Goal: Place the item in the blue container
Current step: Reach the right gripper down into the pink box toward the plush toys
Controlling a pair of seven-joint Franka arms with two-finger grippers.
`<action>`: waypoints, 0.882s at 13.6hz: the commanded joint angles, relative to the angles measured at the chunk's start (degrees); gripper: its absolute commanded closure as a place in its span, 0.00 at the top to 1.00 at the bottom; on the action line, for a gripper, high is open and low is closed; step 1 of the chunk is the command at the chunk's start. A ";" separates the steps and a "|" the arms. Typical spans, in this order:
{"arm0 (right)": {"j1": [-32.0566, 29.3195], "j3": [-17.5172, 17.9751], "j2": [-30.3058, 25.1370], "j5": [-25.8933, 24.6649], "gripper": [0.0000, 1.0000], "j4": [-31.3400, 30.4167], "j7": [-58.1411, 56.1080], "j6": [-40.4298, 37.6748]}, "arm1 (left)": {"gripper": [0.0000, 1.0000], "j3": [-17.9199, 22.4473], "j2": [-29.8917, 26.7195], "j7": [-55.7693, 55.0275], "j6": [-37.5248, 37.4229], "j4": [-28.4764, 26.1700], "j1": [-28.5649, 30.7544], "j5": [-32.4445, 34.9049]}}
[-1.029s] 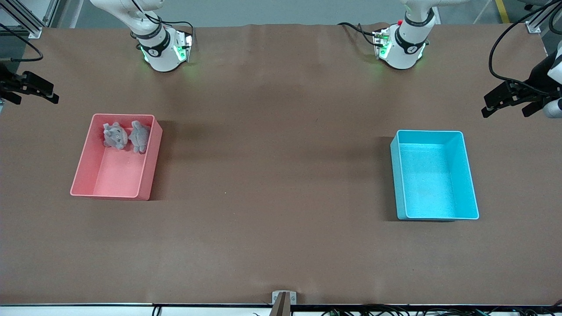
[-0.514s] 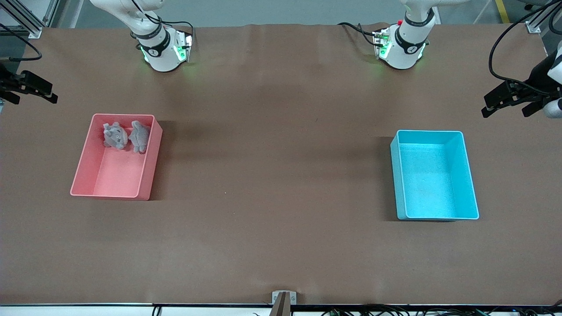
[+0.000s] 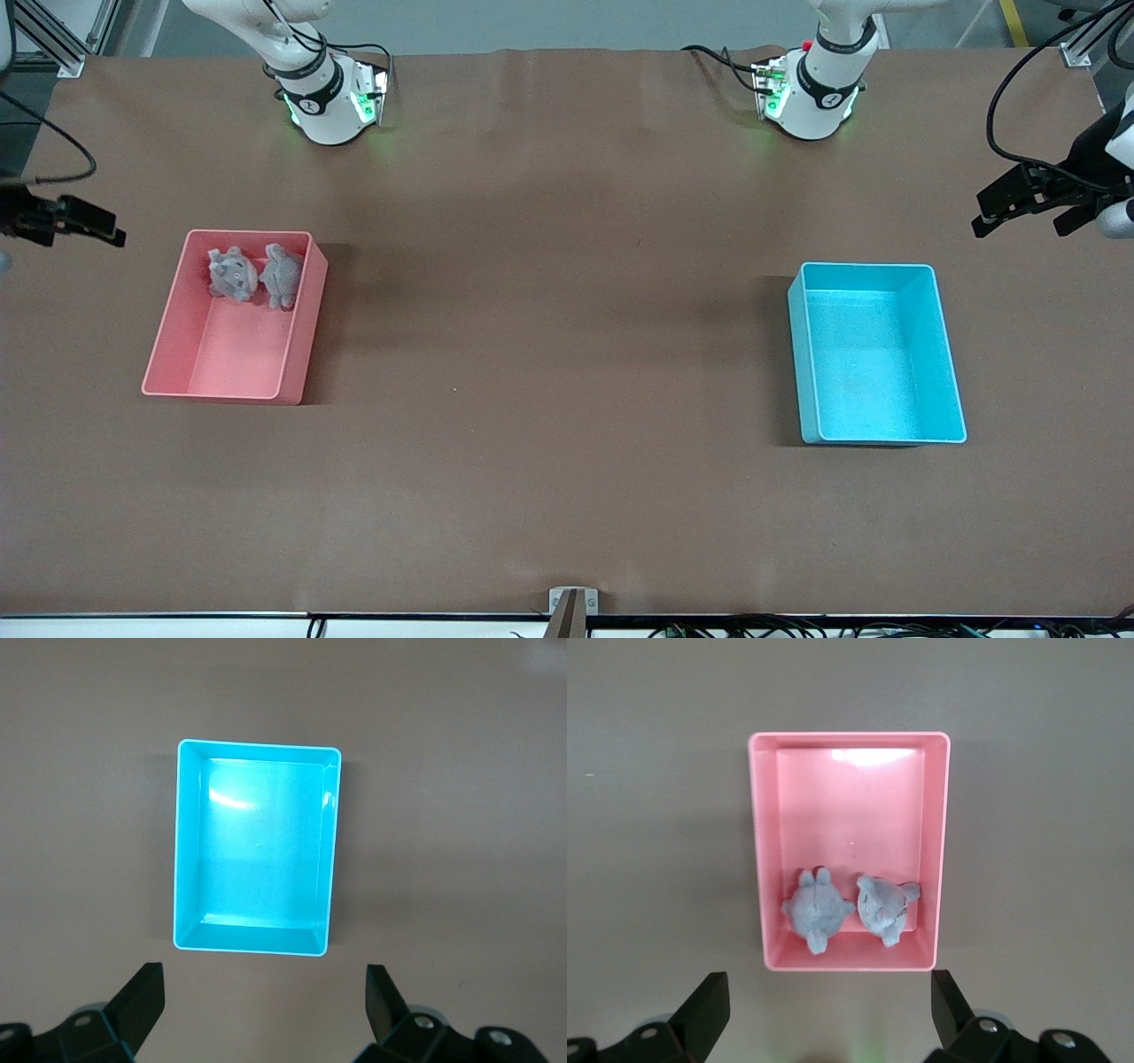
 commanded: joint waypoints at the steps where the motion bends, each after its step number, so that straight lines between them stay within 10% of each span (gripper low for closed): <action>1: -1.56 0.46 5.93 -0.30 1.00 3.72 -0.34 -0.63 | 1.00 -0.03 0.11 0.71 -0.16 0.81 0.19 -0.39; 12: -1.11 0.63 2.95 4.36 1.00 -23.16 8.80 22.38 | 1.00 -0.03 0.20 0.71 -0.16 0.81 0.19 -0.48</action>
